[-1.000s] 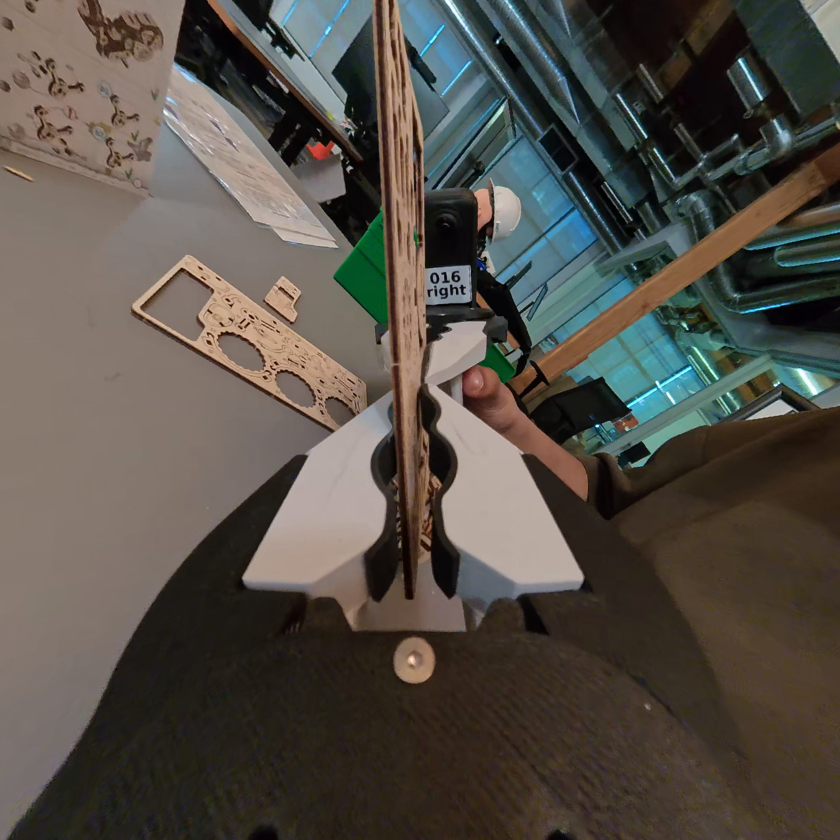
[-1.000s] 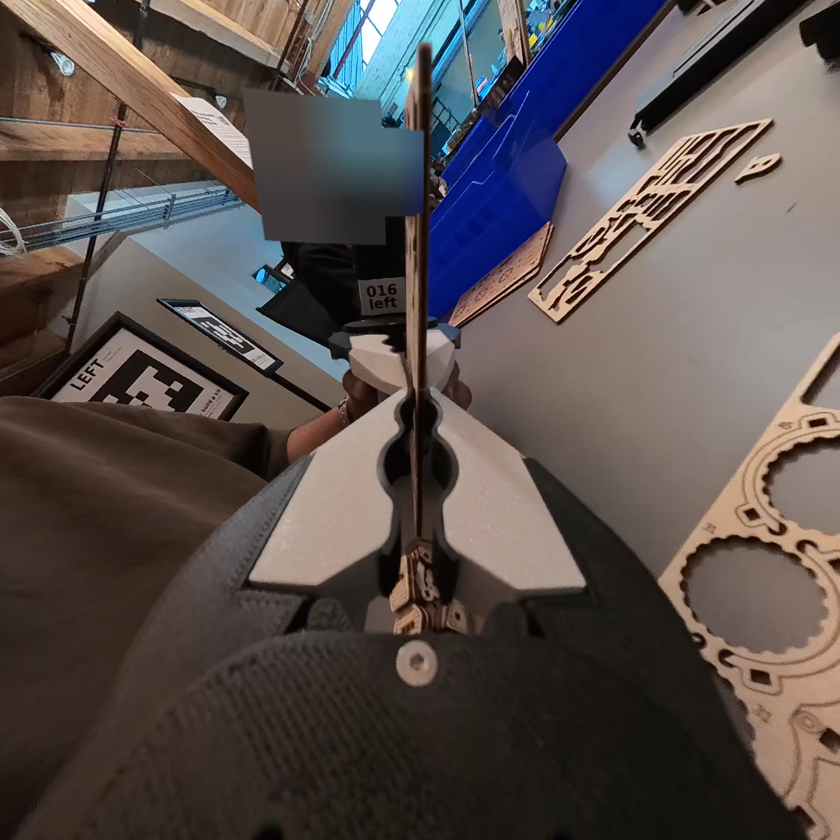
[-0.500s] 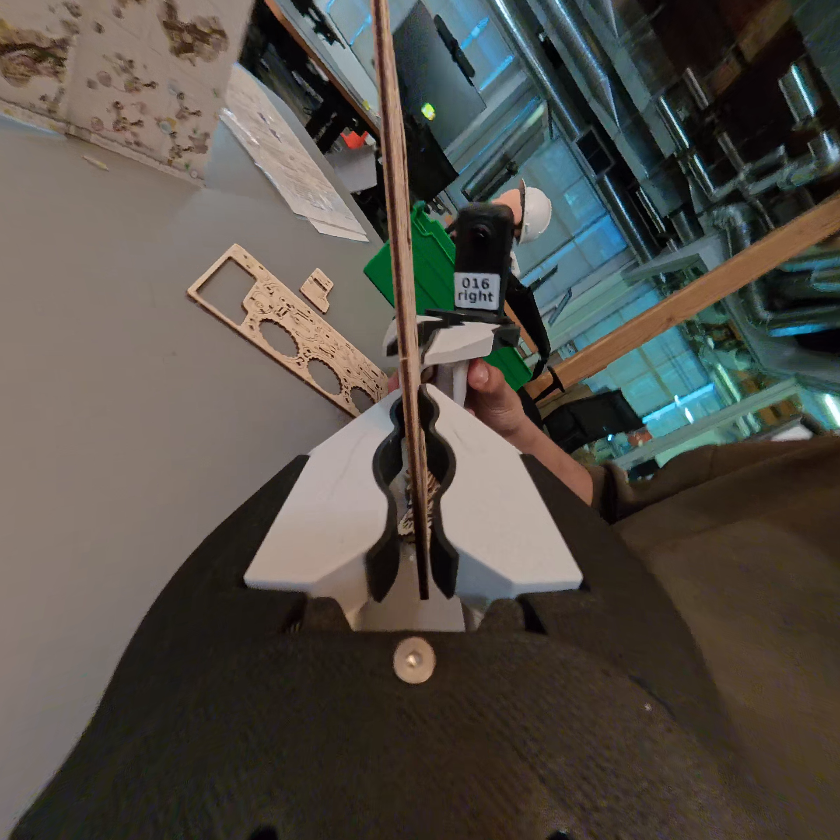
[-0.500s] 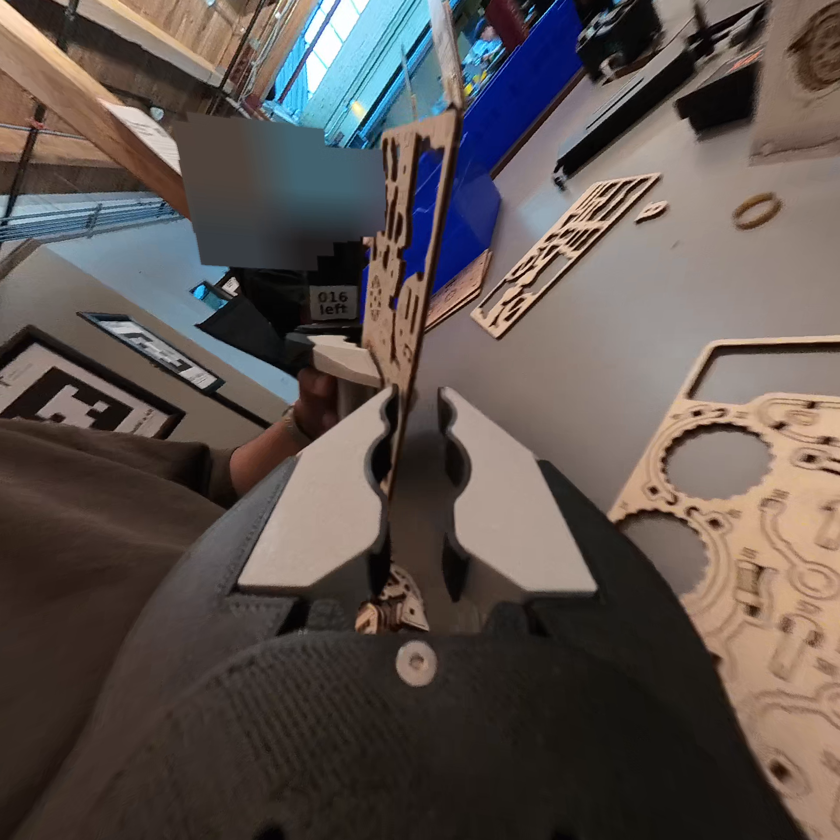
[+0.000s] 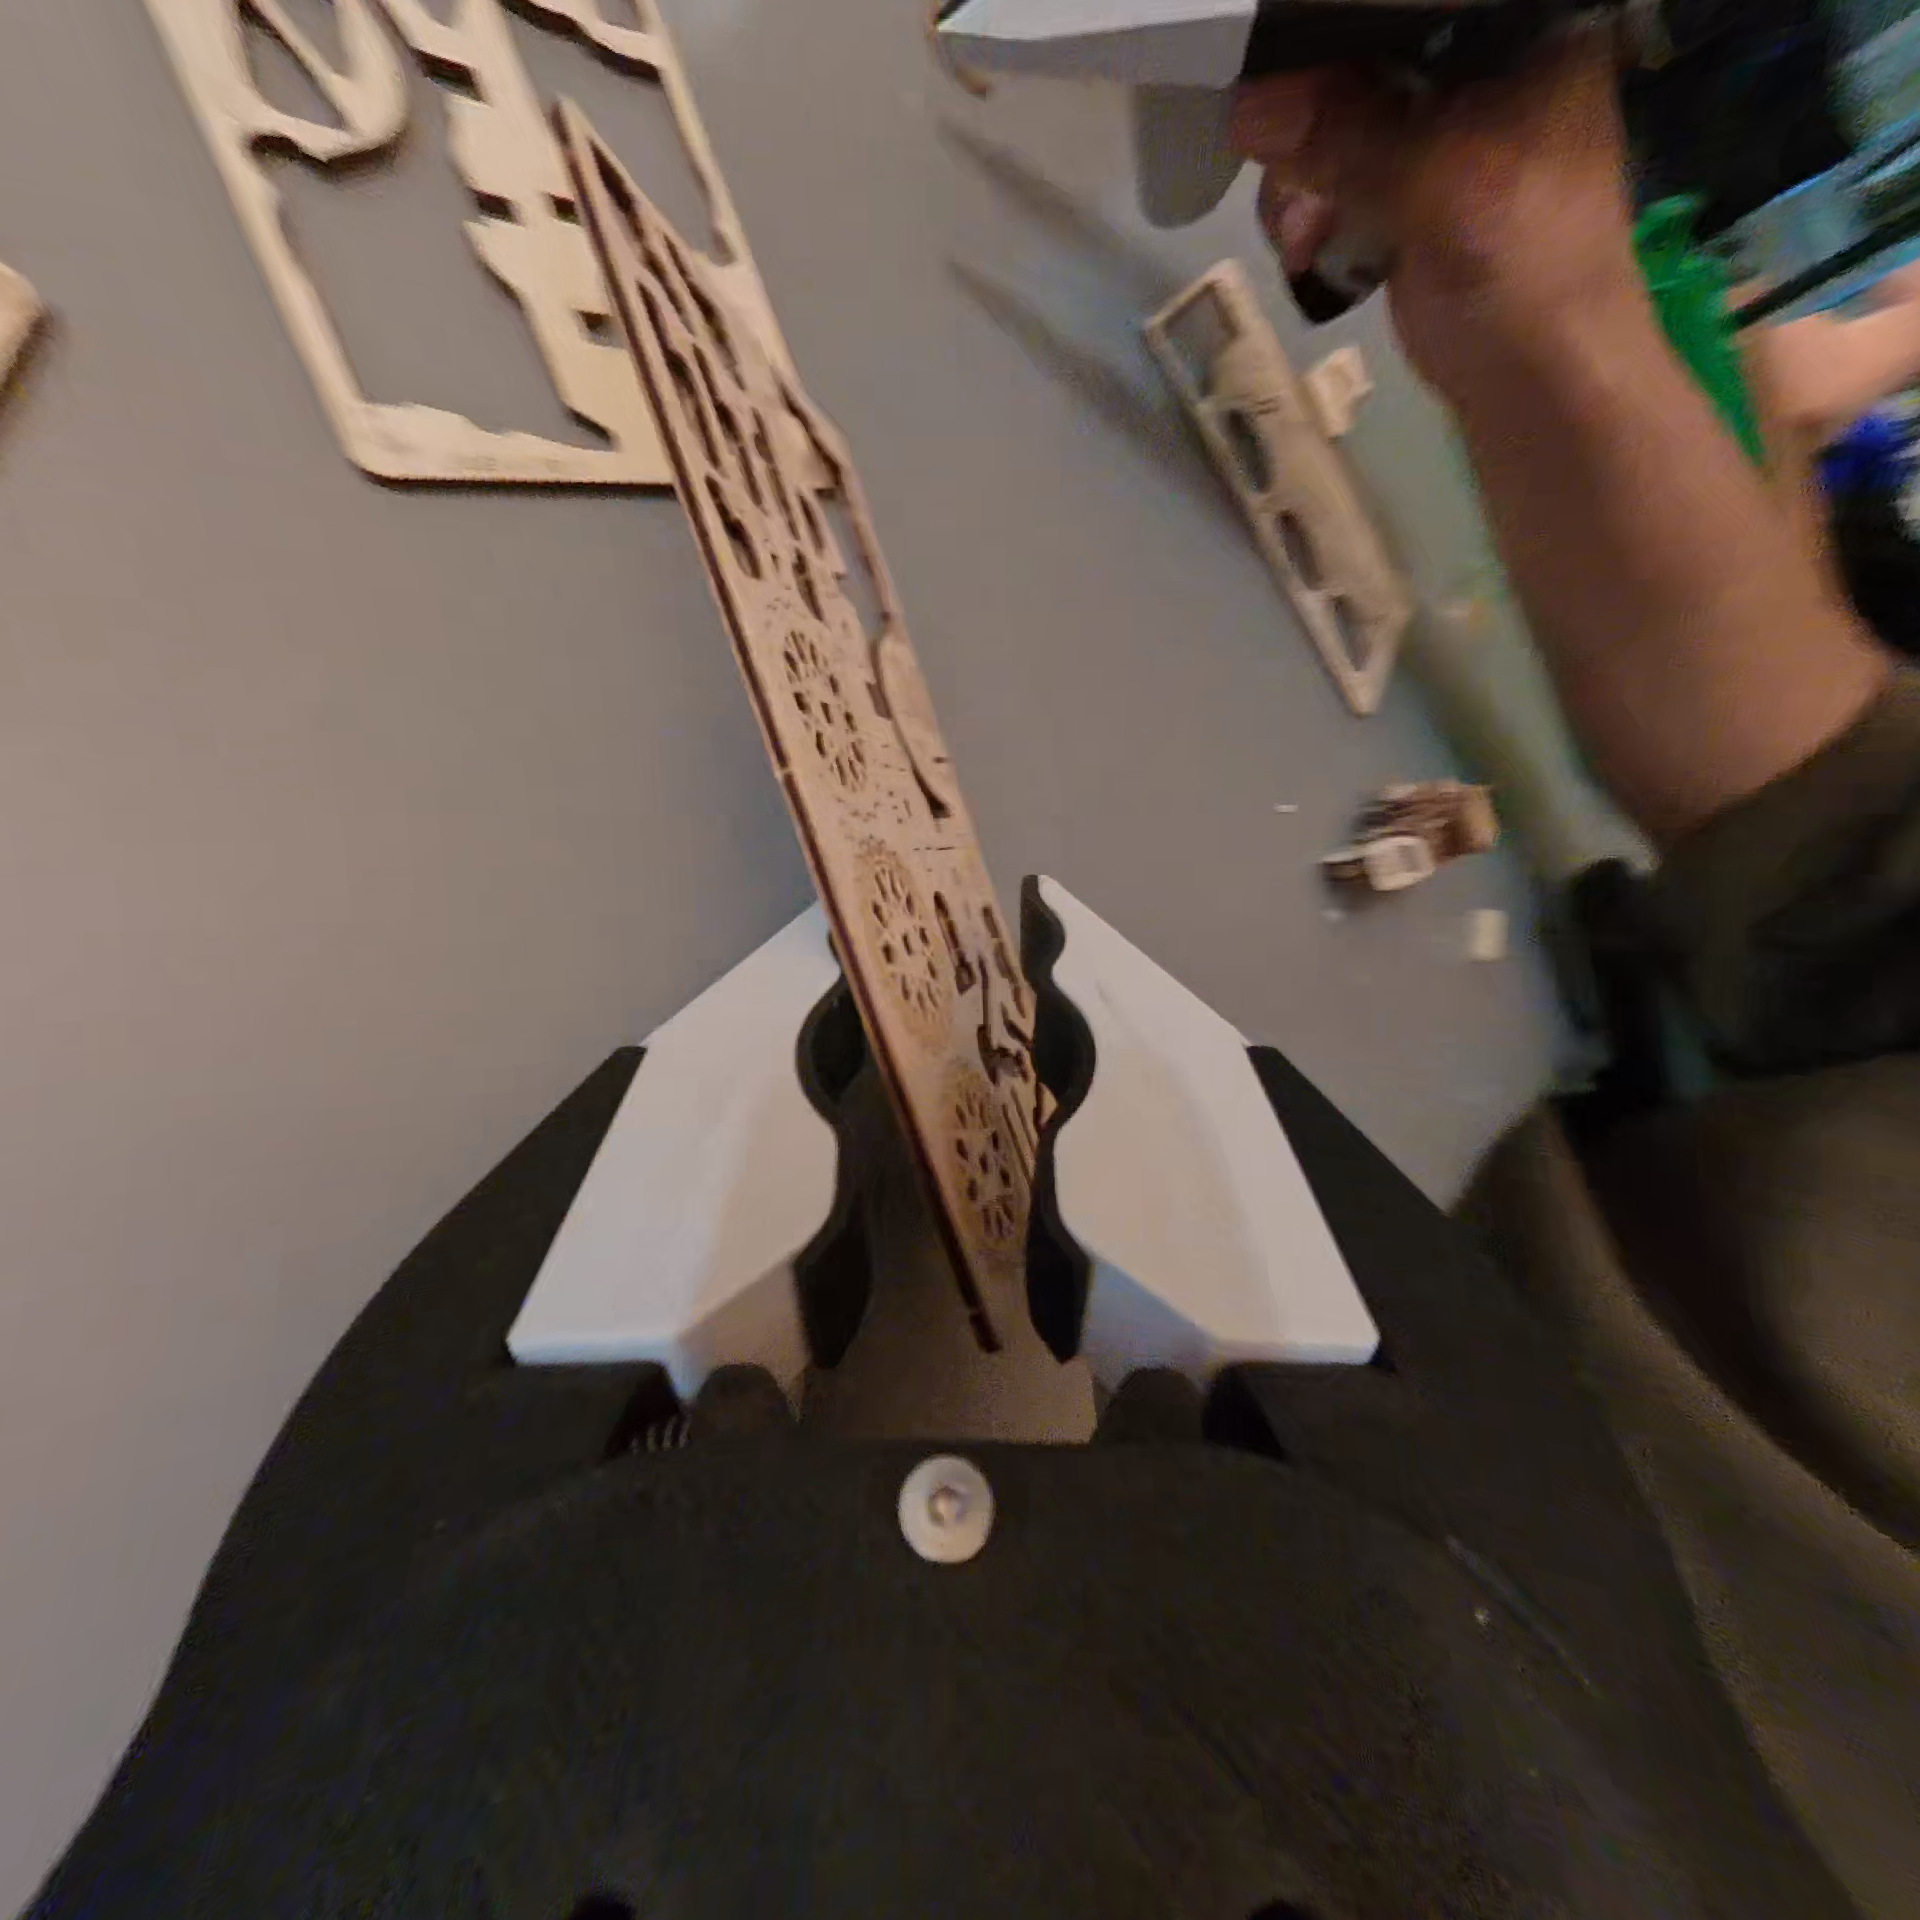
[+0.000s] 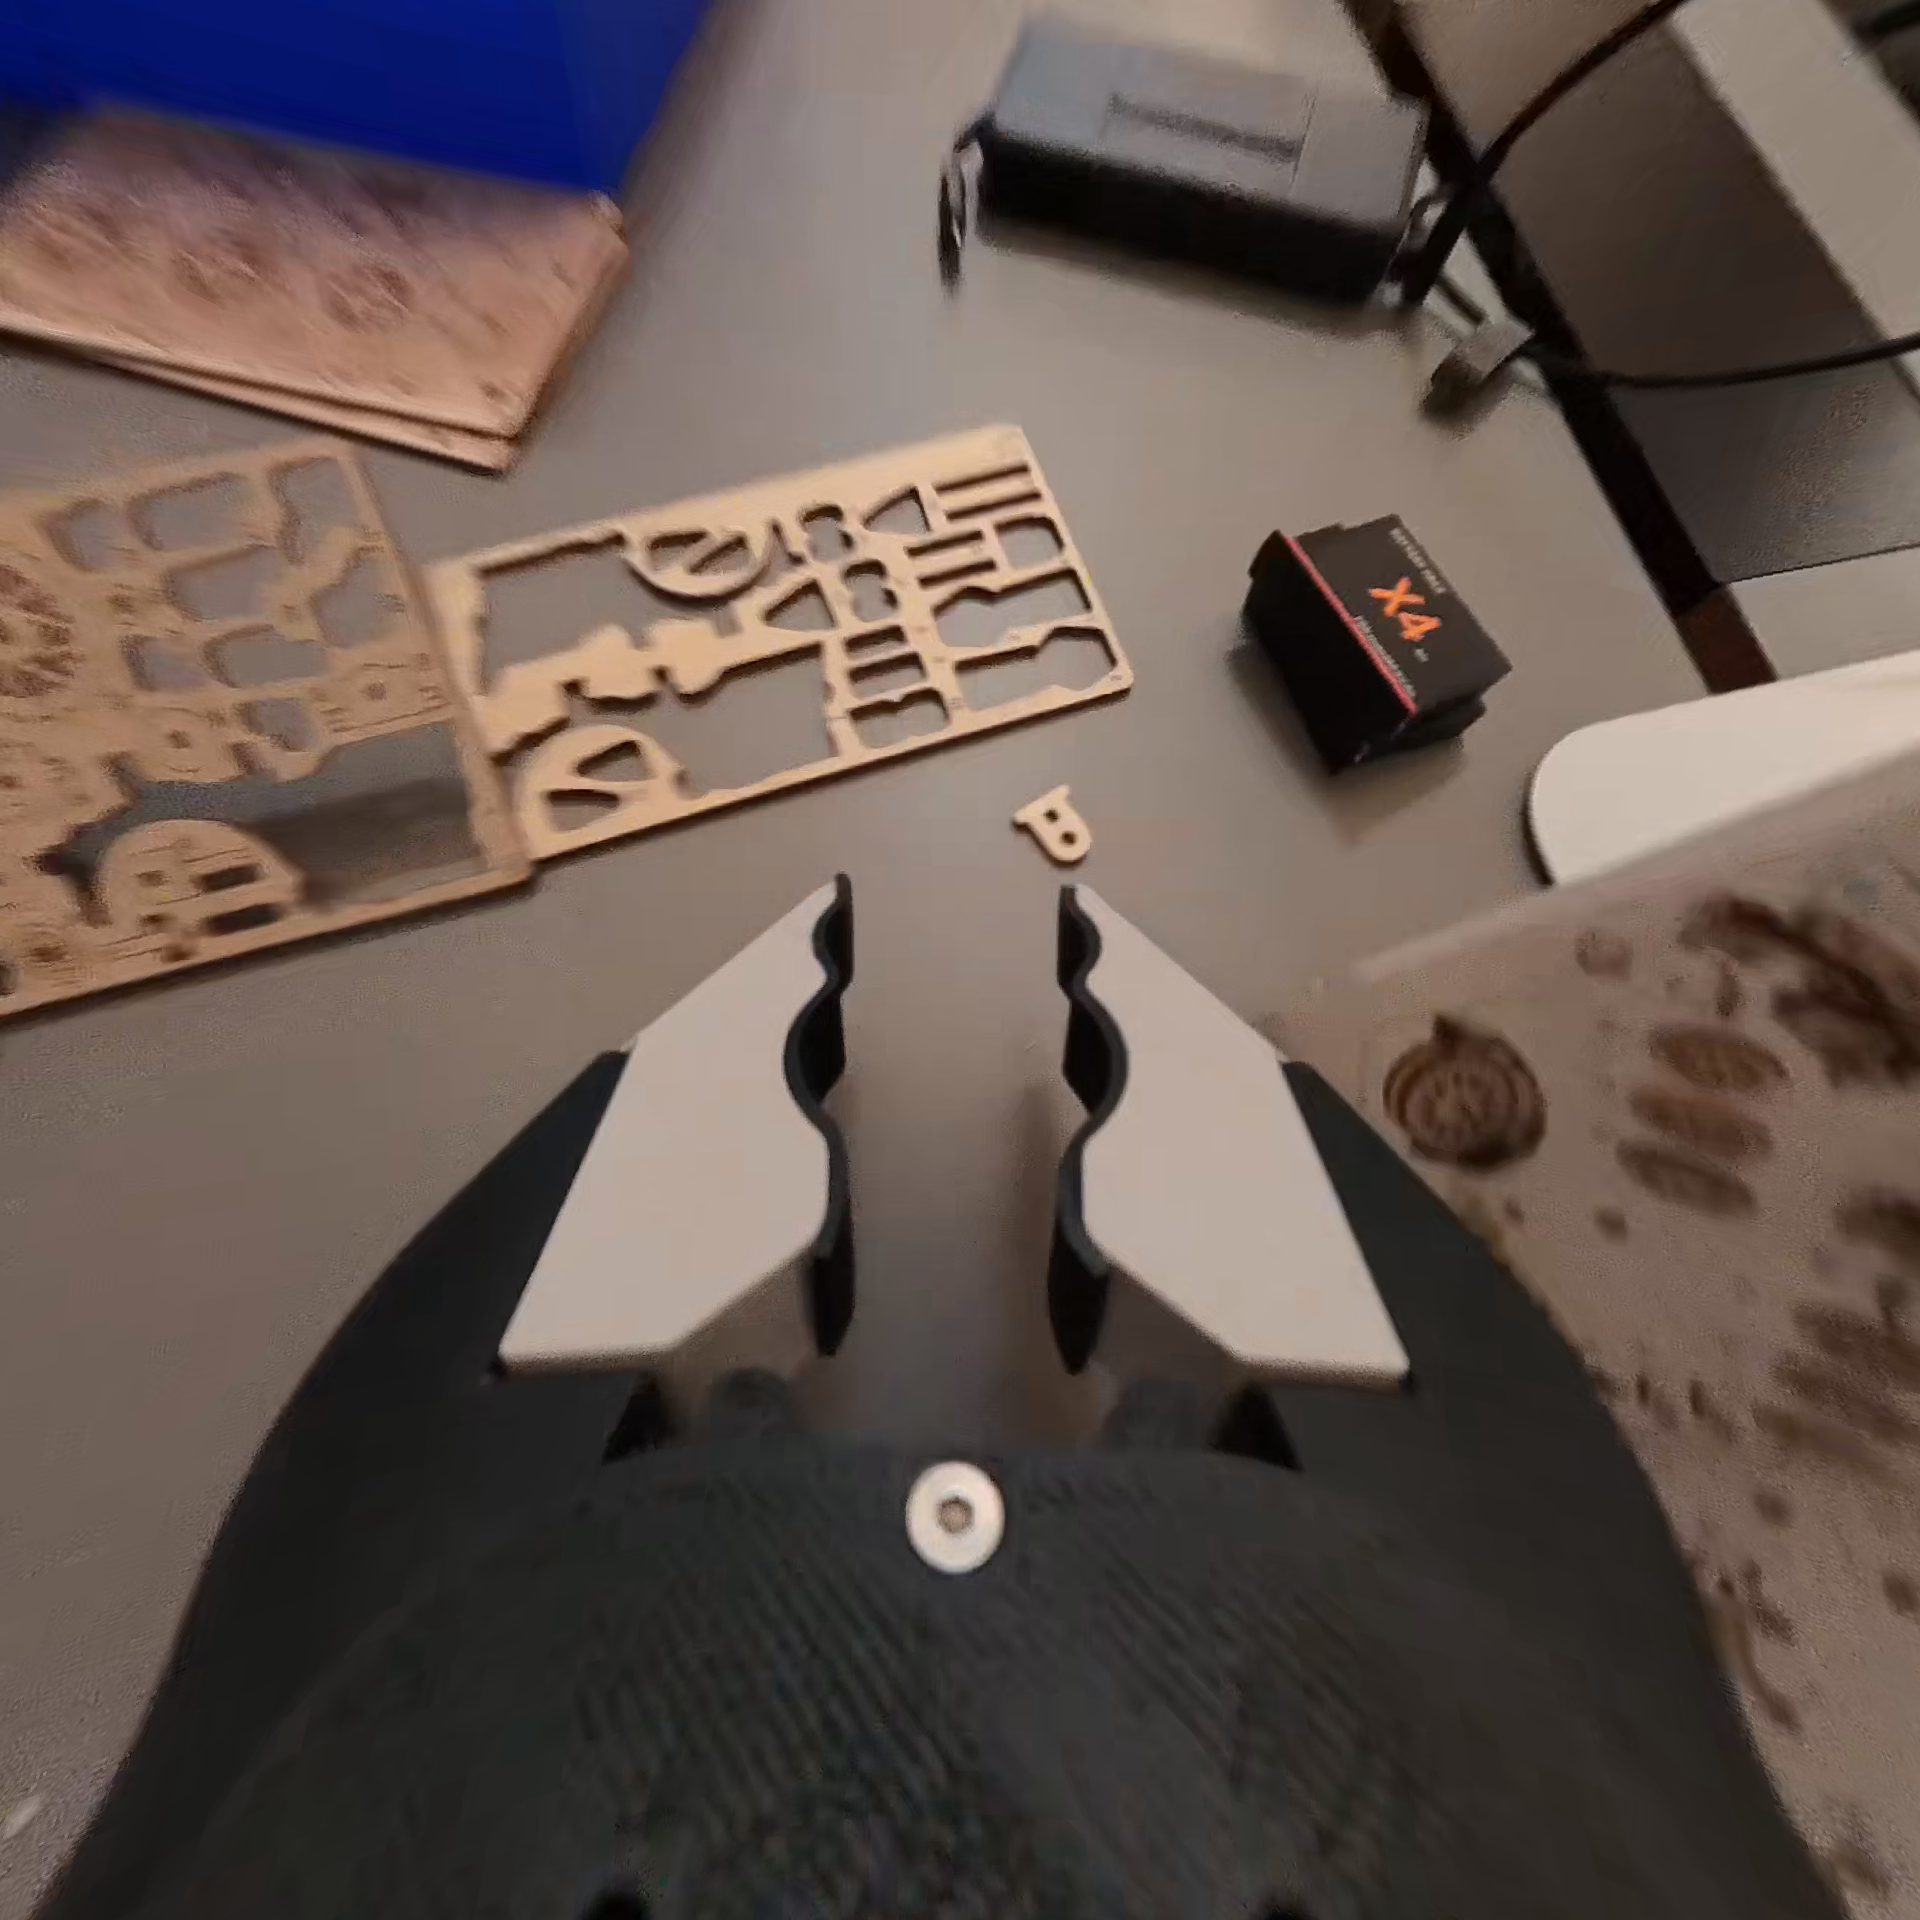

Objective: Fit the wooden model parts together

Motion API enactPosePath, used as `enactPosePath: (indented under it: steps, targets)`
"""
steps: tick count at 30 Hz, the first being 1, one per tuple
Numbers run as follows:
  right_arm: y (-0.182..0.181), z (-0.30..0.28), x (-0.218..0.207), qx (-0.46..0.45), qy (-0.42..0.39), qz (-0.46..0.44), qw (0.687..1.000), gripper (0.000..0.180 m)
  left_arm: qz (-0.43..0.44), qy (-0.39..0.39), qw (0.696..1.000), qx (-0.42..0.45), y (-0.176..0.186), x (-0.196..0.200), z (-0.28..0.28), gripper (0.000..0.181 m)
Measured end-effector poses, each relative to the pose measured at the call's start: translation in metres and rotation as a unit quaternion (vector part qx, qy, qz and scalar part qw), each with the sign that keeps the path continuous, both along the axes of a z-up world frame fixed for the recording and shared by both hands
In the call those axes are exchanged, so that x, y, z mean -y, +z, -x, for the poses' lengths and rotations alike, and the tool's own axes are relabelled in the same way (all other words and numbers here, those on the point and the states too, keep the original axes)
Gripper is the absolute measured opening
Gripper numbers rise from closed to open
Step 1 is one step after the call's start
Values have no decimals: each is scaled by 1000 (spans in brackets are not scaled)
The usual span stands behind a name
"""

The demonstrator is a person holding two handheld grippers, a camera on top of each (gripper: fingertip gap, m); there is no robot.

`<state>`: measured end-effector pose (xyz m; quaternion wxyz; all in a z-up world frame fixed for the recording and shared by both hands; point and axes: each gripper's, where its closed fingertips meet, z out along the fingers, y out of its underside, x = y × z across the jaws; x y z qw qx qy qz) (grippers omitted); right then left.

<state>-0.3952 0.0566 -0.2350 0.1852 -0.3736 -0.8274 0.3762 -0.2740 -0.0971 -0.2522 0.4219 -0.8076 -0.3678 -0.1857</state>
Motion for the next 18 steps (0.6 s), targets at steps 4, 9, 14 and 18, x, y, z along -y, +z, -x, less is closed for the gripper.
enactPosePath:
  steps: [4,9,14,18]
  targets:
    - [-27,33,4,13,-11,-63,998,38,25,5,999,-20,-7,1,6,44]
    - [-40,44,8,31,-17,-60,998,17,2,4,1000,-28,1,3,4,87]
    - [-33,33,5,31,-34,-24,999,10,24,17,995,-94,8,20,12,115]
    - [4,-7,2,-5,-32,37,999,10,66,63,983,-161,17,42,28,118]
